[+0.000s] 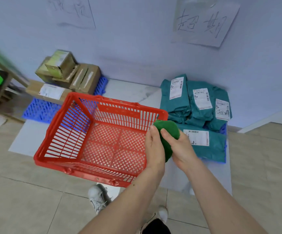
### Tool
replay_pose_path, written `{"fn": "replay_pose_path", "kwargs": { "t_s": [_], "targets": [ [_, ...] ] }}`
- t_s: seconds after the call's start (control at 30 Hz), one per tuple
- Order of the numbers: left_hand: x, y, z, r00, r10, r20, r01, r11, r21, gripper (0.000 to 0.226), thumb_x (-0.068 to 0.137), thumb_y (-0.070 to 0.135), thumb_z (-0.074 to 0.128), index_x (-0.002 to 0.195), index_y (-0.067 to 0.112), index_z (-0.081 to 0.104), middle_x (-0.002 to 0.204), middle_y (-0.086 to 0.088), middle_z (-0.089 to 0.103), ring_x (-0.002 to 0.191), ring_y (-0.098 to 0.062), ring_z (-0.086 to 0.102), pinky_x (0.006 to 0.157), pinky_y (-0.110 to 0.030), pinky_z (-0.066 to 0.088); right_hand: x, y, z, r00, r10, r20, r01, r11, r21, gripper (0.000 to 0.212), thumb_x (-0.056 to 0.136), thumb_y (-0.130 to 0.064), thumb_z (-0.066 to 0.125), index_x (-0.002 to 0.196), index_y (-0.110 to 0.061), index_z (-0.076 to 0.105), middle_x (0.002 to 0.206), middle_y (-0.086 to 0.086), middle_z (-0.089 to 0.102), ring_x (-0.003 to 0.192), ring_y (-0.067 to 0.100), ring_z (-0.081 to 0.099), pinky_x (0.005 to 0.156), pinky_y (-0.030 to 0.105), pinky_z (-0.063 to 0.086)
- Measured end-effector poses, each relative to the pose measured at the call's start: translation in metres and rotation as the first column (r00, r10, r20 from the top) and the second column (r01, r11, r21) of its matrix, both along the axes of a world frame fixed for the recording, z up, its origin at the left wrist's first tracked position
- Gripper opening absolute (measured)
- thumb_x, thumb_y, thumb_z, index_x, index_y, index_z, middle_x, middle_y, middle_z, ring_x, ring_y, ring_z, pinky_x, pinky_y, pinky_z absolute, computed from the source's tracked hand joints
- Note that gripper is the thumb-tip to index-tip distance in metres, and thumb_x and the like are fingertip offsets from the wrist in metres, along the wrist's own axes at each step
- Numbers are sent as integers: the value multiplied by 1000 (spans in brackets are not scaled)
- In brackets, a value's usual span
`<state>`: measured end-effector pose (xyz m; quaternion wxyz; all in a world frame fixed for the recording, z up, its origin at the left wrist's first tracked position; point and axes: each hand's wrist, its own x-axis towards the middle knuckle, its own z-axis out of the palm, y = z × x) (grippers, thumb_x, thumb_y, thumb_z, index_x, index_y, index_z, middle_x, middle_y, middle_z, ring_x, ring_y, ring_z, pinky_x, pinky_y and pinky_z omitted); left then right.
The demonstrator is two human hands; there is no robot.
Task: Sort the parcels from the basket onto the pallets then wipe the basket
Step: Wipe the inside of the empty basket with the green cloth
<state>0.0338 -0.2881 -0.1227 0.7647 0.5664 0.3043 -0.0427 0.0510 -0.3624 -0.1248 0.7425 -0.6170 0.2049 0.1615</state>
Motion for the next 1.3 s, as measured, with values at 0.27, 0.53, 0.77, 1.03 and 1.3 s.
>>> {"fn": "replay_pose_path", "kwargs": {
  "t_s": [0.27,0.53,0.77,1.03,1.3],
  "targets": [
    [40,131,-28,990,-139,-24,141,959,245,39,88,62,43,71,37,66,96,-12,71,95,-32,66,90,-51,53,56,100,-26,977,-201,66,210,952,-224,3,89,-22,73,92,-20,73,96,7,77,93,29,73,85,51,59],
    [87,257,-68,939,-344,15,237,678,695,48,101,40,47,138,10,53,140,-9,50,132,-19,42,116,-31,27,106,165,-59,961,-148,232,262,757,-599,27,99,-35,54,113,-15,65,121,9,52,109,25,57,102,49,46],
    [127,299,-113,816,-560,-141,291,188,938,78,96,62,19,157,13,13,165,-2,7,152,-16,-4,124,-38,1,122,189,-91,969,-4,247,207,561,-801,44,103,-38,43,132,-10,59,145,3,40,129,24,46,112,45,37],
    [134,308,-137,780,-582,-231,238,-65,969,77,97,61,15,157,14,12,165,0,3,152,-19,-5,123,-47,-3,128,203,-101,963,15,270,218,546,-809,37,105,-28,43,132,-10,60,146,1,46,132,18,40,104,20,23],
    [134,309,-135,788,-580,-207,233,-30,972,71,99,58,16,156,16,19,164,1,13,152,-16,1,123,-48,3,137,230,-90,953,171,251,44,739,-672,30,102,-27,48,122,-16,68,125,-3,60,112,13,56,102,36,44]
  ]
}}
